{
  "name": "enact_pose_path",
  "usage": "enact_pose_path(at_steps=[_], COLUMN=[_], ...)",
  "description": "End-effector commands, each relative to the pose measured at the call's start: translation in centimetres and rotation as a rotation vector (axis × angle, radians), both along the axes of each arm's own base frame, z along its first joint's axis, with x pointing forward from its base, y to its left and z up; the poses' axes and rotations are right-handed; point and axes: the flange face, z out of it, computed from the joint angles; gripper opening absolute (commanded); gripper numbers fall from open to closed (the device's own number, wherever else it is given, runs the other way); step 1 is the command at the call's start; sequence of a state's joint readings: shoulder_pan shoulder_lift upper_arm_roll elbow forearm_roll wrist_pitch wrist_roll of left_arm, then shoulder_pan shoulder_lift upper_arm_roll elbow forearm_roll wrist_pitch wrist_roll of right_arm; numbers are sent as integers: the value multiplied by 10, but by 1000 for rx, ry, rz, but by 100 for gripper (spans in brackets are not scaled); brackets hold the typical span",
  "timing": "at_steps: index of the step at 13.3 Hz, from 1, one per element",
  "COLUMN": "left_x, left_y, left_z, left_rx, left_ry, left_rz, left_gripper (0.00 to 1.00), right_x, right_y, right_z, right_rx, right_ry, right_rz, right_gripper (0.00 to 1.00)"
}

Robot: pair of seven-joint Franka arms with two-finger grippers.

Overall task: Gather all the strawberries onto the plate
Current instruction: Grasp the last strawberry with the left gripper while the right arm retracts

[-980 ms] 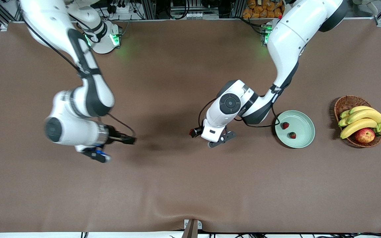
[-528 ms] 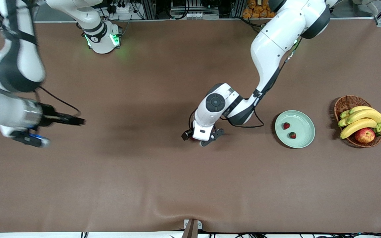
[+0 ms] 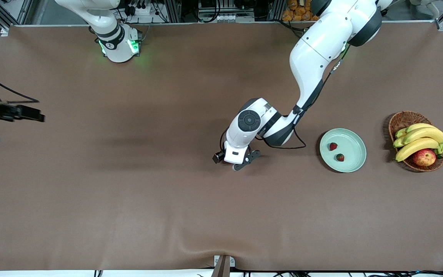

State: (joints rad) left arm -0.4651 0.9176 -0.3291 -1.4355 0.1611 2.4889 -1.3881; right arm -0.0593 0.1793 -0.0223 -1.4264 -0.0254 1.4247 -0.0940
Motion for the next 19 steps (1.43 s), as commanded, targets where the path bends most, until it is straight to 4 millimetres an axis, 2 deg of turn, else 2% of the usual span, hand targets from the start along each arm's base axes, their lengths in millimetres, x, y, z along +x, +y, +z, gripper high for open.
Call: enact_pose_path(at_steps=[1,3,6,7,9,10,11,12,14,17,19], left_x=[0,-1,0,3,7,8,10,15,26,42,45], left_y=[-8,-8,-8,-5,-2,-1,1,3,11,46,82], left_z=[-7,-10,-9,-9,-9,-9,-5,4,33,87,114], left_rx=[-16,-14,-16,-17,-14,-14,-16,-20,-30,6,70], left_ry=[-12,-9,-13,-14,-23,-27,-33,-45,-81,-90,-68], left_rz=[-3,-4,-6,-2,4,6,8,13,23,30,-12], left_gripper=[79,73,51,49,35,26,7,0,0,0,0], right_x=[-7,-7,-7,-8,-7,-7,-7,-7,-9,-9,-9], right_y=[-5,-10,-10,-10,-5,-2,-3,-3,-4,-3,-3], right_z=[25,15,1,-3,-5,-4,-3,-3,-3,-4,-4], right_rx=[-50,-39,-32,-29,-26,11,29,30,30,31,31], right_ry=[-31,-7,15,21,16,8,2,5,11,15,15], right_rz=[42,27,19,17,9,-8,-21,-35,-46,-44,-43], right_gripper=[100,100,100,100,100,100,100,100,100,100,100])
